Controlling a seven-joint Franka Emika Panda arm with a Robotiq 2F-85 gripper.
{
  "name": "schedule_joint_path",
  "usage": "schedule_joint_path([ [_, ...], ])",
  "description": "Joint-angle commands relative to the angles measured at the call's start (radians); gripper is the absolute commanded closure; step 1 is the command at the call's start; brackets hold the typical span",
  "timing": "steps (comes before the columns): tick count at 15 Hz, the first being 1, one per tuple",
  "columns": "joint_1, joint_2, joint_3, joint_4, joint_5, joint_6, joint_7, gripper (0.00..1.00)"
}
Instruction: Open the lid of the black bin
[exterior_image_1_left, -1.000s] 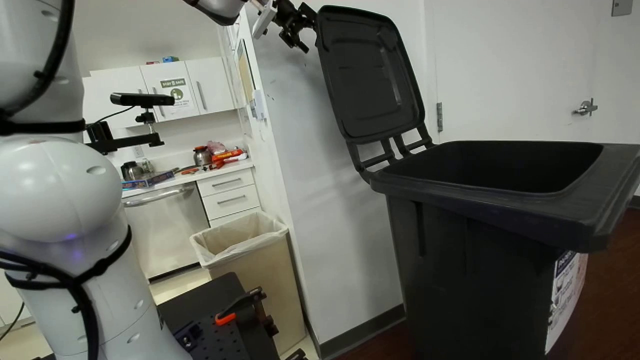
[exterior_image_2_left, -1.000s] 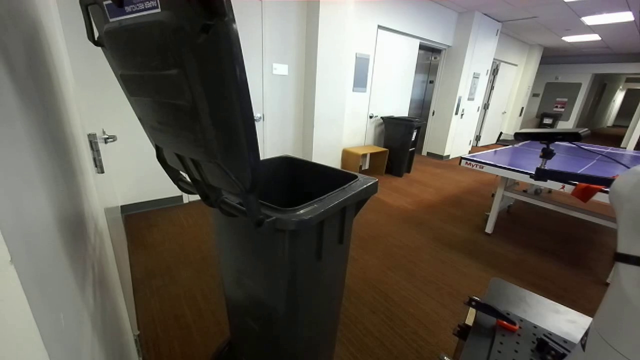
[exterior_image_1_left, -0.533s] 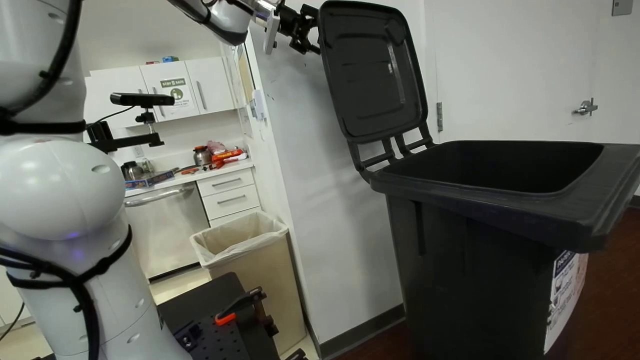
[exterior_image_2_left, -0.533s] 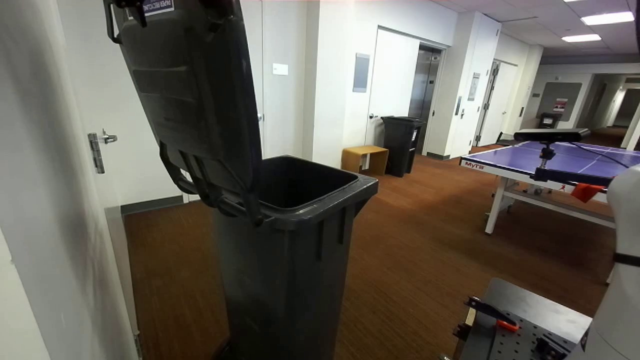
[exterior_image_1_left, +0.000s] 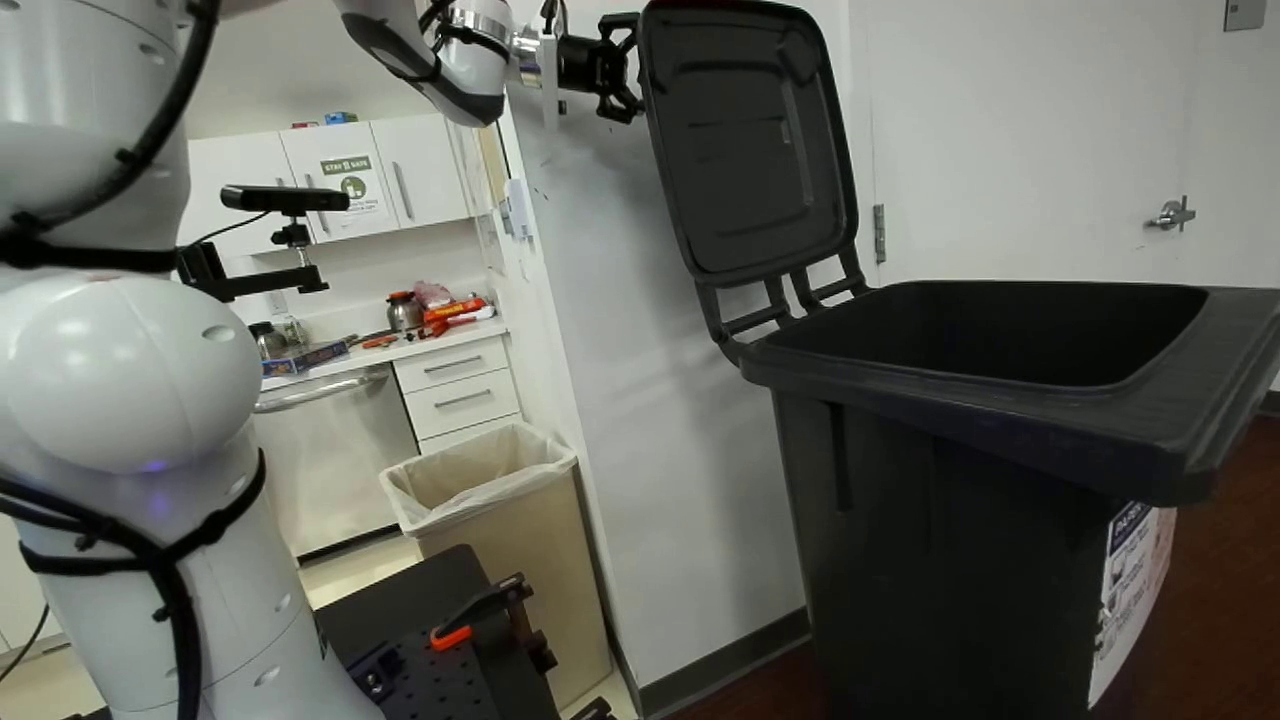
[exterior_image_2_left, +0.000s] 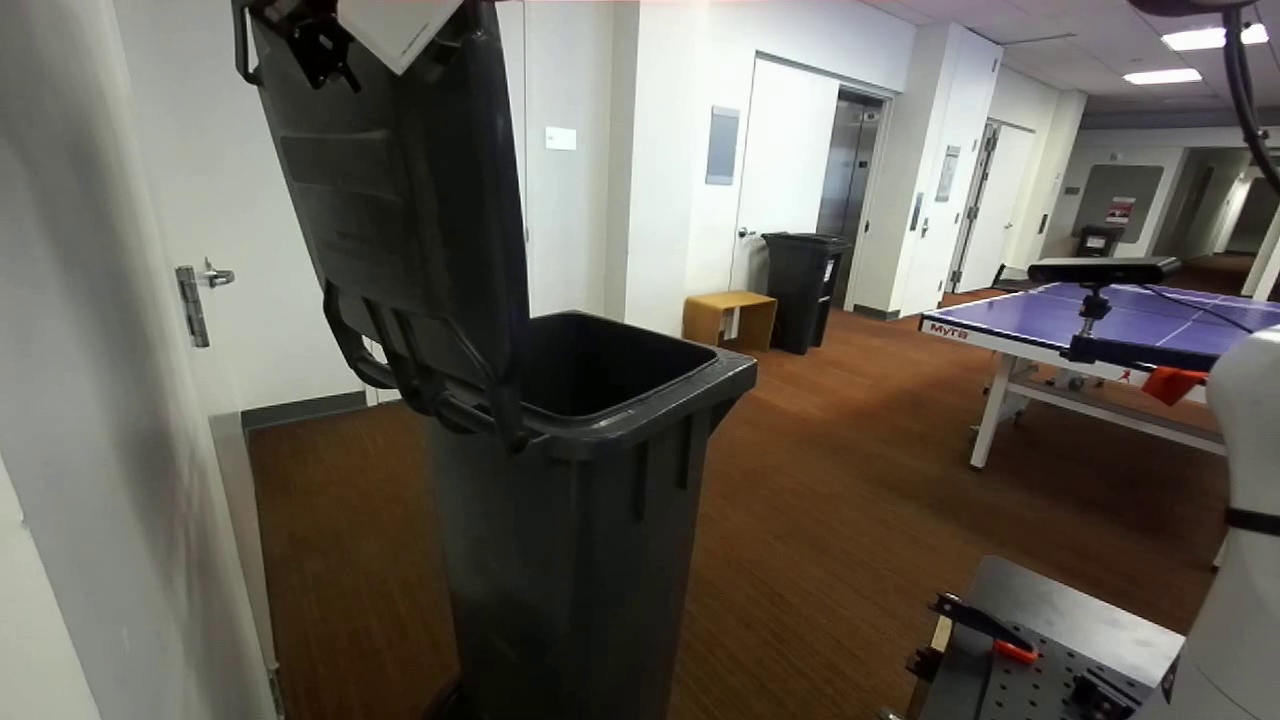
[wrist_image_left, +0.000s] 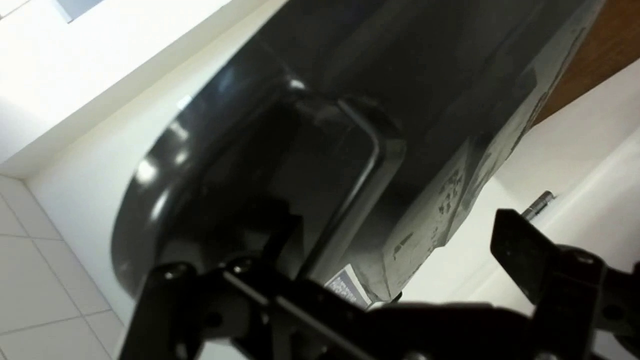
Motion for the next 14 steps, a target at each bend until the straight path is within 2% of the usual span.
schedule_joint_path([
  [1, 0.028, 0.035, 0.021, 0.066, -0.062, -0.074, -0.106, 0.00],
  [7, 0.064, 0.042, 0.055, 0.109, -0.044, -0.118, -0.185, 0.00],
  [11, 0.052, 0.000, 0.085, 0.133, 0.140, -0.133, -0.232, 0.00],
  [14, 0.060, -0.029, 0.078, 0.163, 0.226, -0.176, -0.219, 0.00],
])
